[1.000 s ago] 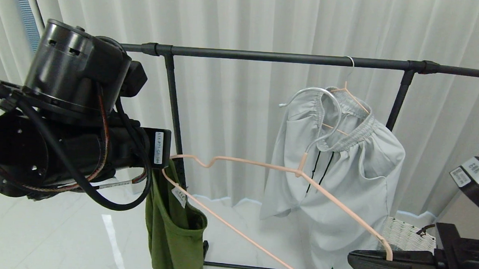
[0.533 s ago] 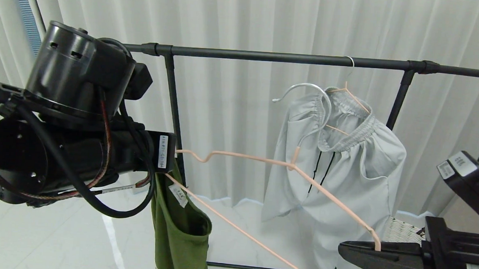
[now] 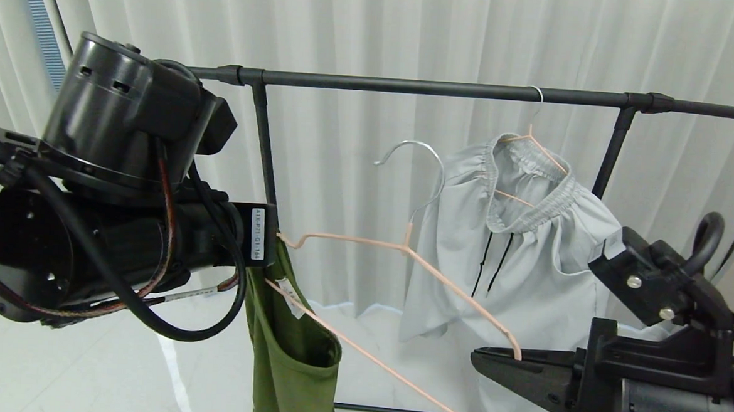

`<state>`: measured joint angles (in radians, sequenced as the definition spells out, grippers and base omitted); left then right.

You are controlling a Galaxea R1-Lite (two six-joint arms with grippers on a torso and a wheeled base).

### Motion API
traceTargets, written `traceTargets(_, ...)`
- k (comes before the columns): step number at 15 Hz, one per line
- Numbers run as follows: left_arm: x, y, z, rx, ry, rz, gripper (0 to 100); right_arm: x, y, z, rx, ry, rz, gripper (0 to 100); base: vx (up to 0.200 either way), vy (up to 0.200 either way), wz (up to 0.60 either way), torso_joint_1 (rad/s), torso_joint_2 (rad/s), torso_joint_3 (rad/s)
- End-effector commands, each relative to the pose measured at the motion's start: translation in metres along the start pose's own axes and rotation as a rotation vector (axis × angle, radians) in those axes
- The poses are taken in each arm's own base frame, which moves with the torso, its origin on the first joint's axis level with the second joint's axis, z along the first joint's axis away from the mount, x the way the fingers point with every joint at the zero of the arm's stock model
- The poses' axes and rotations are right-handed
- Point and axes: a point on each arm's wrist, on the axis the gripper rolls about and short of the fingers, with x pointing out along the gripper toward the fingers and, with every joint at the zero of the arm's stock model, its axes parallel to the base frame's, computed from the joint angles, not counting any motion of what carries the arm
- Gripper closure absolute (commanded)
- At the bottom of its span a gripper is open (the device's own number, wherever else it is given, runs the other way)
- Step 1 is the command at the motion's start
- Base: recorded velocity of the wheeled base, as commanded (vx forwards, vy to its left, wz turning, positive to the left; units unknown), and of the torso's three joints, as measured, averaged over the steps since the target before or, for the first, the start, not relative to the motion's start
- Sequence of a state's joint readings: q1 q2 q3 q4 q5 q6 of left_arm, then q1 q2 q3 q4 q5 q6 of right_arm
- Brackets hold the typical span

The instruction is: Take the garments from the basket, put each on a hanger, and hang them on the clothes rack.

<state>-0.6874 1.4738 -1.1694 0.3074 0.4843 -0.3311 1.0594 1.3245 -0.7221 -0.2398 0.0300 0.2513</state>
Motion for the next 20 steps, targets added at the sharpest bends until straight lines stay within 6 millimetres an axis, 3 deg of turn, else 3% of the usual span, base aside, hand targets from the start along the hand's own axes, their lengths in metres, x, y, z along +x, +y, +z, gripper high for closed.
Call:
traceTargets(1,-0.001,0.0,0.001,-0.002,-0.005,-0.002,100,0.012,0.003,-0.006,-0.006,0.042,0.0,100,0.0,0.0,0.0,0.0,0.0,0.0)
traceTargets(7,-0.011,-0.009,-0.001,-0.048,-0.016,-0.049,100,0.043,0.011,-0.006,0.009,0.02,0.01,100,0.0,0.0,0.0,0.0,0.0,0.0)
traceTargets(12,-0.021,-0.014,0.007,-0.108,-0.049,-0.091,100,0.048,0.029,-0.013,0.047,0.048,0.043,100,0.0,0.0,0.0,0.0,0.0,0.0)
traceTargets(20,-0.042,-0.033,0.015,-0.188,-0.08,-0.204,100,0.069,0.04,-0.021,0.096,0.032,0.044,100,0.0,0.0,0.0,0.0,0.0,0.0)
